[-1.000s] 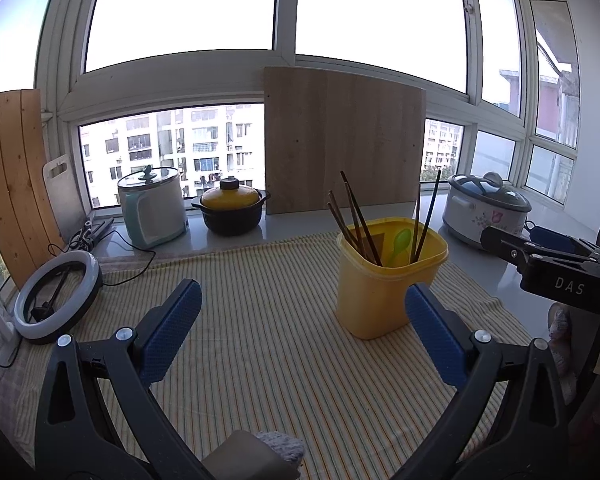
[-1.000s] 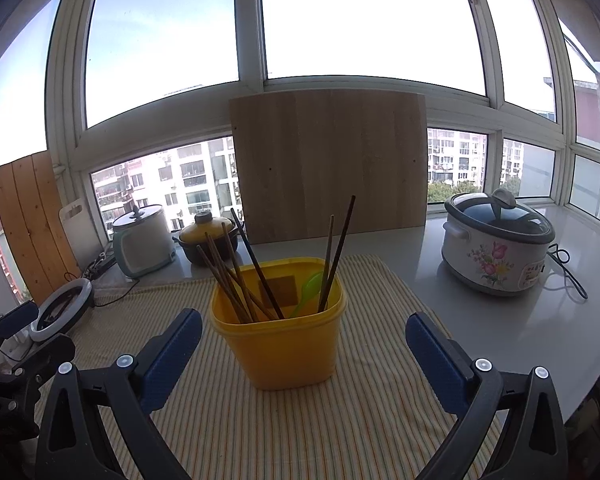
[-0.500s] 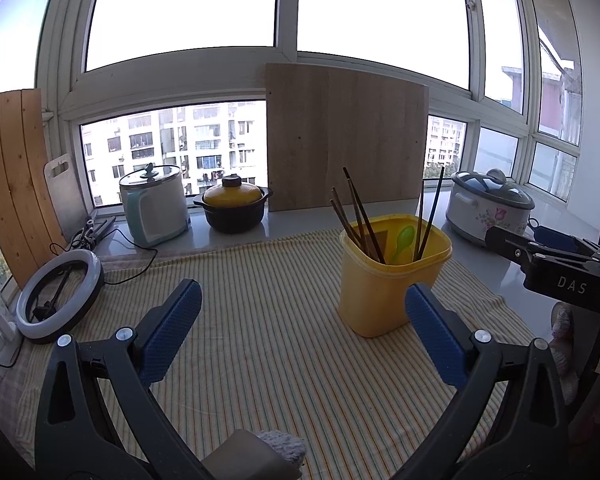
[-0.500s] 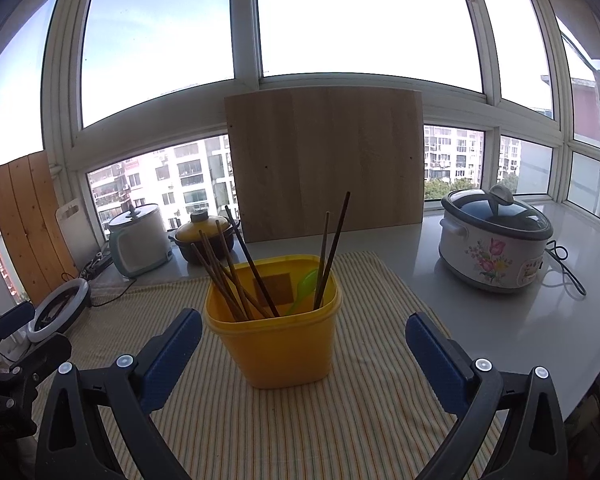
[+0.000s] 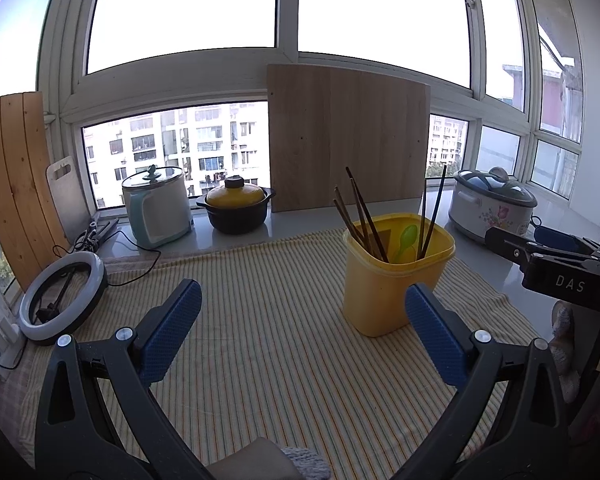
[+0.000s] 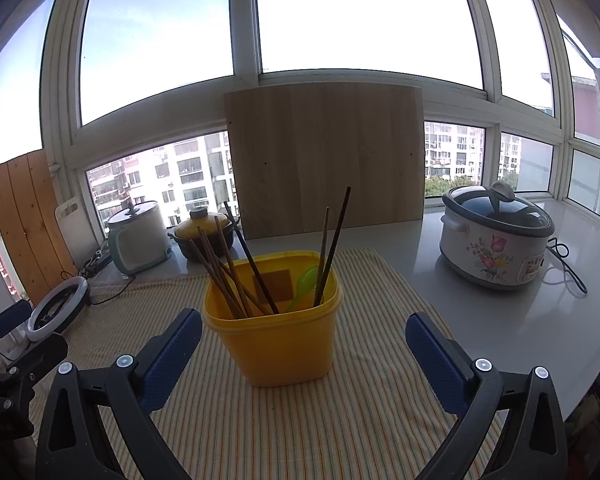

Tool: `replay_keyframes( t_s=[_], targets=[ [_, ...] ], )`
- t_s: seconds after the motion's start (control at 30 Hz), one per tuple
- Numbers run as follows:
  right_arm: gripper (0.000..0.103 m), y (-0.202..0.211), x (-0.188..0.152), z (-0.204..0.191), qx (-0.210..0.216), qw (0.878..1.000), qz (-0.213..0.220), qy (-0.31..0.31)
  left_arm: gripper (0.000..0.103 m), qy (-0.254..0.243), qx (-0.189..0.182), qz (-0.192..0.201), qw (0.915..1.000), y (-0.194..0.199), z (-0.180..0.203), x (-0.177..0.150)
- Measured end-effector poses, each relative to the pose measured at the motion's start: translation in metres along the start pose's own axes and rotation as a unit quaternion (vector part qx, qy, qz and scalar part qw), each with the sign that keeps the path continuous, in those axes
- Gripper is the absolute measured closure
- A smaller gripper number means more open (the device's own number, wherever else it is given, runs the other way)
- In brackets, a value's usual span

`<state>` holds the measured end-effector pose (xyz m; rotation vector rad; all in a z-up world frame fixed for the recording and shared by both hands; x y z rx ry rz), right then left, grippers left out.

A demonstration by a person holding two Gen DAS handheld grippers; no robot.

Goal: Organize utensils

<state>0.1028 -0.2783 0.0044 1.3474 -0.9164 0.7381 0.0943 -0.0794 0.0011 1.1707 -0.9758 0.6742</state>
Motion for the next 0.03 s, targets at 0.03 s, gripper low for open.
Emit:
replay_keyframes(
  t_s=[0.03],
  targets=[
    [0.000,-0.0006,-0.0003,0.0001,0.000,1.000,-0.001,0.000,0.000,0.001,0.000,0.000,1.0000,0.0000,-0.0005,-0.0001]
  ],
)
Point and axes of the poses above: each gripper's, at about its wrist camera, not at the fingertips, and y roughly against the way its jaws point, z to its right, x to its top, the point moved 10 cm from there along -y, roughly the way its jaws point, and after that the axes turned 8 degrees about -x, right-handed, at the moved point
